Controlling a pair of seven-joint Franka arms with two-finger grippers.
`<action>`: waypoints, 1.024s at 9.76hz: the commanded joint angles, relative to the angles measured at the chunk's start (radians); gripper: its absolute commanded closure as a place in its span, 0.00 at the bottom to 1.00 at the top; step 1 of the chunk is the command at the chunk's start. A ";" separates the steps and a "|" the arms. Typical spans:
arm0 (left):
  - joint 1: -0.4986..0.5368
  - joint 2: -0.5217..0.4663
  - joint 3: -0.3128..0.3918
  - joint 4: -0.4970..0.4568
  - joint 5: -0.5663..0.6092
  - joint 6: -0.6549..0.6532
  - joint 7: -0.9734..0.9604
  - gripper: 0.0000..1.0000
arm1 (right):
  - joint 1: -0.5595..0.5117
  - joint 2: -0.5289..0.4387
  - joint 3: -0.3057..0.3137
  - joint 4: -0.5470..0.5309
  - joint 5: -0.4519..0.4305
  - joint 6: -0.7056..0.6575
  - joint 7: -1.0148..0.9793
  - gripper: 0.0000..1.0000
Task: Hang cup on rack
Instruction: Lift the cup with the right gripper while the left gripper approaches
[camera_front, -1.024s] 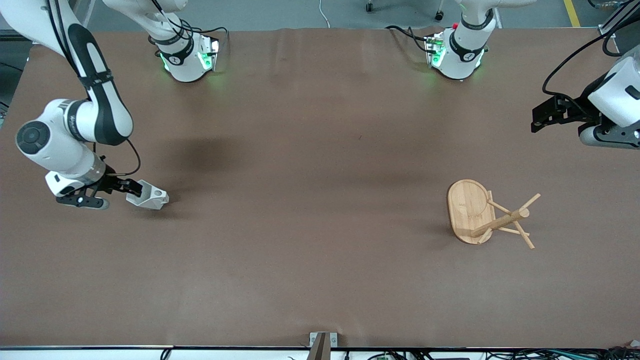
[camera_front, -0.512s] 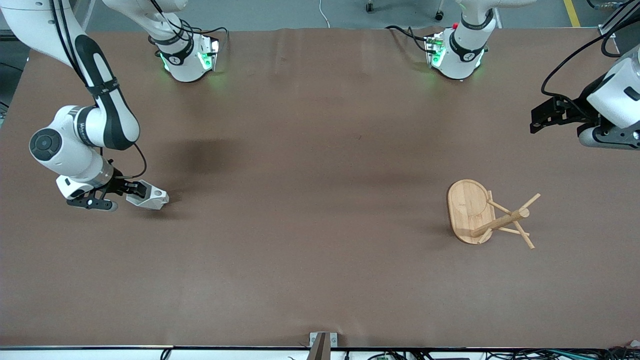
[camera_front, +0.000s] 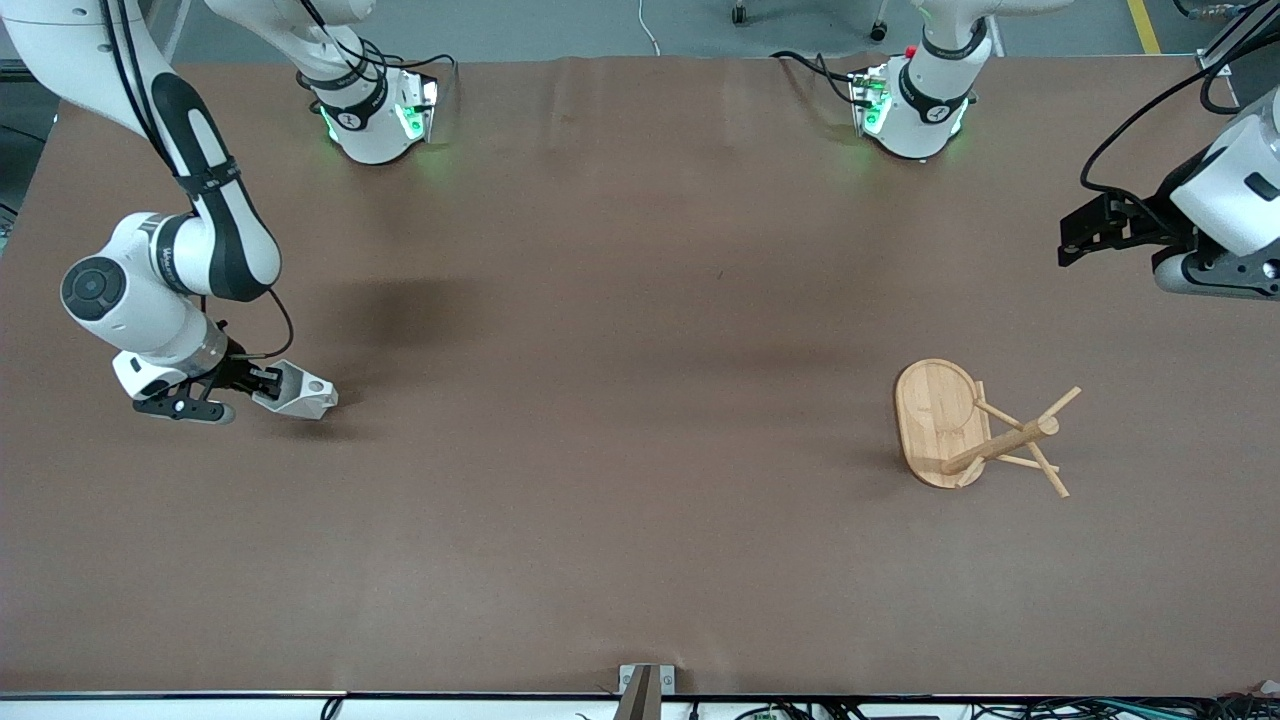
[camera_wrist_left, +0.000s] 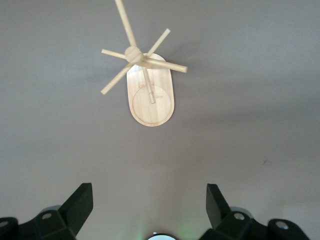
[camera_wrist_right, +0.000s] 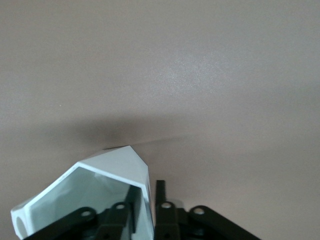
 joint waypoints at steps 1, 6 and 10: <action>0.001 0.021 -0.072 0.004 0.001 -0.018 0.003 0.00 | -0.010 -0.002 0.002 -0.009 0.008 0.019 -0.015 1.00; -0.009 0.013 -0.128 0.004 -0.011 -0.018 0.010 0.00 | 0.009 -0.082 0.008 0.212 0.009 -0.391 -0.139 1.00; -0.021 0.015 -0.220 0.048 -0.060 -0.015 0.017 0.00 | 0.208 -0.101 0.012 0.423 0.098 -0.631 -0.029 0.99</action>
